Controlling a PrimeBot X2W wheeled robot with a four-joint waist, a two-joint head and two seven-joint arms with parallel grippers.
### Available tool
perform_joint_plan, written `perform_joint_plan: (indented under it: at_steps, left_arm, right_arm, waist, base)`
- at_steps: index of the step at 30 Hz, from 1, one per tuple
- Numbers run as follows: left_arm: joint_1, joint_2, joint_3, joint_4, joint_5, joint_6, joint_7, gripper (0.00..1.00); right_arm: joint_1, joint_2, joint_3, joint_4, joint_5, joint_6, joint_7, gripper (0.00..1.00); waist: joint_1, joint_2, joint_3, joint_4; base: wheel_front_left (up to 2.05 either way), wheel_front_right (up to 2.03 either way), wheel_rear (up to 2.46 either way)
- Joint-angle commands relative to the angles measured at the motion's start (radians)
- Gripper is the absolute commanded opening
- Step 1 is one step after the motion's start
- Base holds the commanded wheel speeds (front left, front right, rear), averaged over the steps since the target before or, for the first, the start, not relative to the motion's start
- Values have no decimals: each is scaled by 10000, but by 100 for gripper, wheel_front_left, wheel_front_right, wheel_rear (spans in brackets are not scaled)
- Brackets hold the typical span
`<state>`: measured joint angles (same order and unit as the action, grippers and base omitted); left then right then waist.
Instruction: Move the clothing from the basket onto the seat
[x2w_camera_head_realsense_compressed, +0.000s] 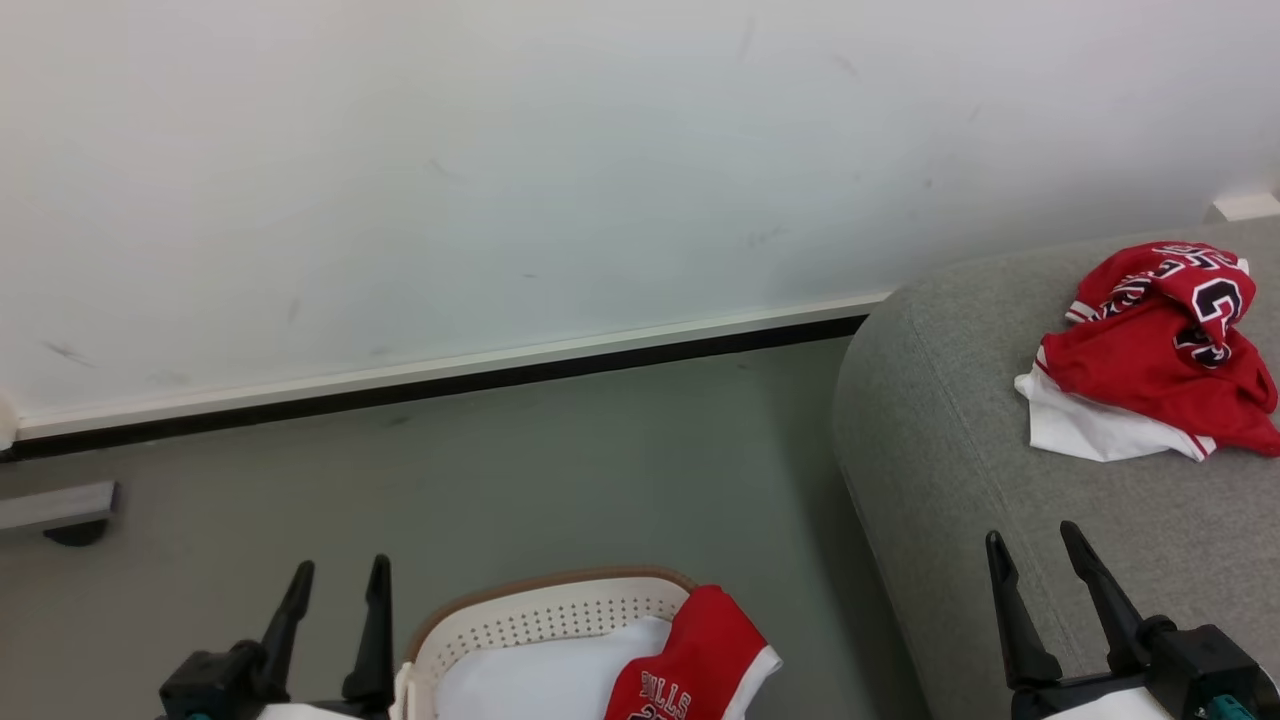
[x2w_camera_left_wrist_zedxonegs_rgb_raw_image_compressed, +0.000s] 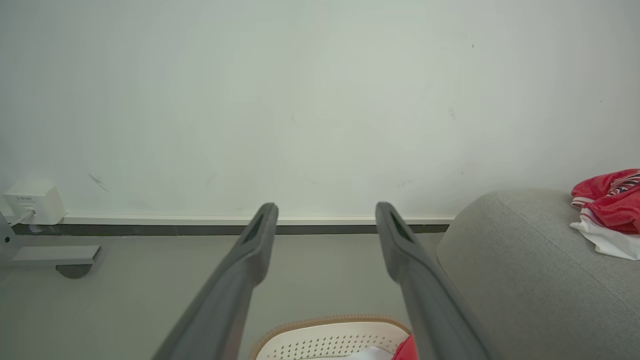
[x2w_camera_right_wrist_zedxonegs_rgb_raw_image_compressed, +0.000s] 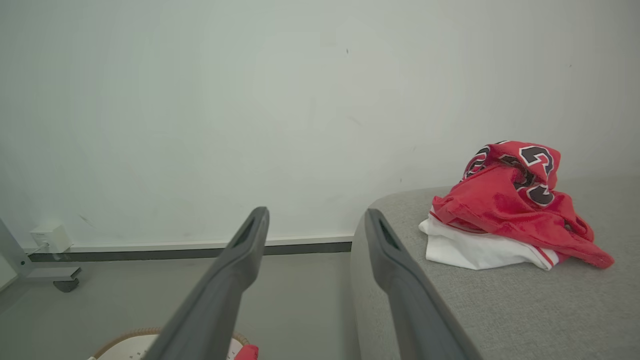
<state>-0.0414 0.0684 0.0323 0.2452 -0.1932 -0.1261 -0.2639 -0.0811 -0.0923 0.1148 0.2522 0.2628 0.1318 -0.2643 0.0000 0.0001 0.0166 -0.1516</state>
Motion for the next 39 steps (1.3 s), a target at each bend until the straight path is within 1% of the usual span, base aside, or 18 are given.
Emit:
perform_joint_plan:
  at_steps: [1, 4, 7, 11, 18, 24, 30, 32, 34, 39]
  left_arm:
    - [-138, 7, -1, 59, 106, -33, -8, 100]
    - [-314, 24, -150, 296, -26, -42, -8, 100]
    - [-619, 192, -380, 599, -92, -53, -8, 100]
    - [-1090, 485, -1026, 1131, -294, -52, -8, 100]
    - [-2270, 1082, -2204, 2532, -650, -54, 81, 100]
    - [-3260, 1527, -3469, 3912, -1264, -55, 623, 100]
    - [-4081, 1904, -5183, 5000, -2122, -34, 1230, 100]
    - [-4256, 1955, -5929, 5325, -2572, -34, 1765, 100]
    - [-4545, 2147, -6585, 5519, -2984, -34, 2211, 100]
    - [-5038, 2429, -7608, 6004, -4101, -35, 3113, 100]
  right_arm:
    - [-175, -60, -43, -85, -58, -22, 0, 100]
    - [-273, -87, -125, -163, -67, -22, 0, 100]
    - [-427, -63, -197, -279, -124, -22, 0, 100]
    - [-596, 5, -373, -454, -179, -22, 0, 100]
    - [-1020, 91, -745, -637, -231, -22, 0, 100]
    - [-1438, 155, -1020, -794, -207, -22, 0, 100]
    - [-1813, 242, -1327, -1031, -267, -22, 0, 100]
    - [-1942, 274, -1396, -1111, -287, -22, 0, 100]
    - [-2047, 313, -1441, -1181, -308, -22, 0, 100]
    - [-2269, 387, -1456, -1500, -337, -22, 0, 100]
  waist:
    - [0, -1, 174, -172]
    - [0, -1, 440, -395]
    - [0, -1, 810, -637]
    - [0, -1, 1369, -950]
    - [0, -1, 2389, -1491]
    - [0, -1, 3200, -1848]
    - [0, -1, 4006, -2123]
    - [0, -1, 4258, -2215]
    - [0, -1, 4517, -2307]
    - [0, -1, 5131, -2522]
  base:
    - [0, 0, 0]
    - [0, 0, 0]
    - [0, 0, 0]
    - [0, 0, 0]
    - [0, 0, 0]
    - [0, 0, 0]
    - [0, 0, 0]
    - [0, 0, 0]
    - [0, 0, 0]
    - [0, 0, 0]
